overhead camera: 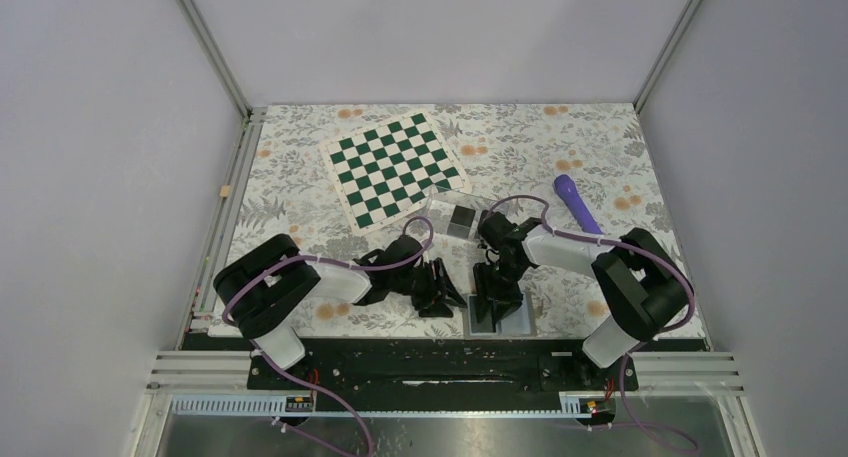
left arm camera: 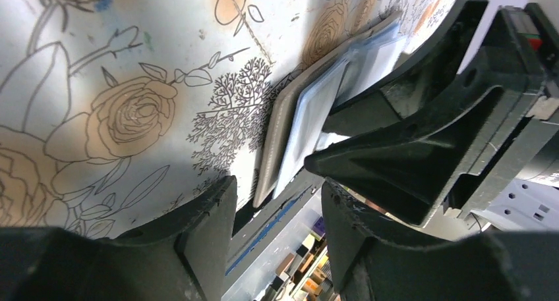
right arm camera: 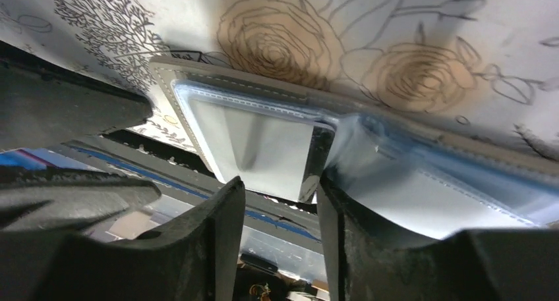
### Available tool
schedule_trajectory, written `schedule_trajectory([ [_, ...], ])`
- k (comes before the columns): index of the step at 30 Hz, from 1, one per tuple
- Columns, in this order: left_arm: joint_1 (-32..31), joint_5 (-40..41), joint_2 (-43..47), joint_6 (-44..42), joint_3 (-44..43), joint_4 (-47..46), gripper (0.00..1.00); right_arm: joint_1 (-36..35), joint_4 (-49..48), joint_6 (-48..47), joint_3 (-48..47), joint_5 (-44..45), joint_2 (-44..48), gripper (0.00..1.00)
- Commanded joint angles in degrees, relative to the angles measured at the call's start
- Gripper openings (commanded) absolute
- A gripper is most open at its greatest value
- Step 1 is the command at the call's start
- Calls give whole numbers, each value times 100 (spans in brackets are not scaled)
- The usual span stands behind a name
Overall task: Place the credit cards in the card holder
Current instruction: Insert the credit card into the card holder, then close the card holder at the center of the board.
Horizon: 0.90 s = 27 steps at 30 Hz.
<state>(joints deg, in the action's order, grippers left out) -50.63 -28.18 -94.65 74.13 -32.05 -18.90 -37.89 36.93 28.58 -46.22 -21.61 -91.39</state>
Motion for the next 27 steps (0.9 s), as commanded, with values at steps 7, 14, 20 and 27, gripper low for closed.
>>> schedule_trajectory([
  [7,-15,-146,-46,127,151,-690,50,-159,-433,175,-302,-585,-265,36],
  [14,-9,-492,-51,307,136,-1608,43,-159,-561,166,-107,-592,-357,35],
  [20,-81,-850,-131,483,23,-2392,38,-159,-651,180,-89,-619,-368,36],
  [27,-208,-747,-335,257,-93,-1952,38,-162,-692,219,-120,-670,-390,37],
])
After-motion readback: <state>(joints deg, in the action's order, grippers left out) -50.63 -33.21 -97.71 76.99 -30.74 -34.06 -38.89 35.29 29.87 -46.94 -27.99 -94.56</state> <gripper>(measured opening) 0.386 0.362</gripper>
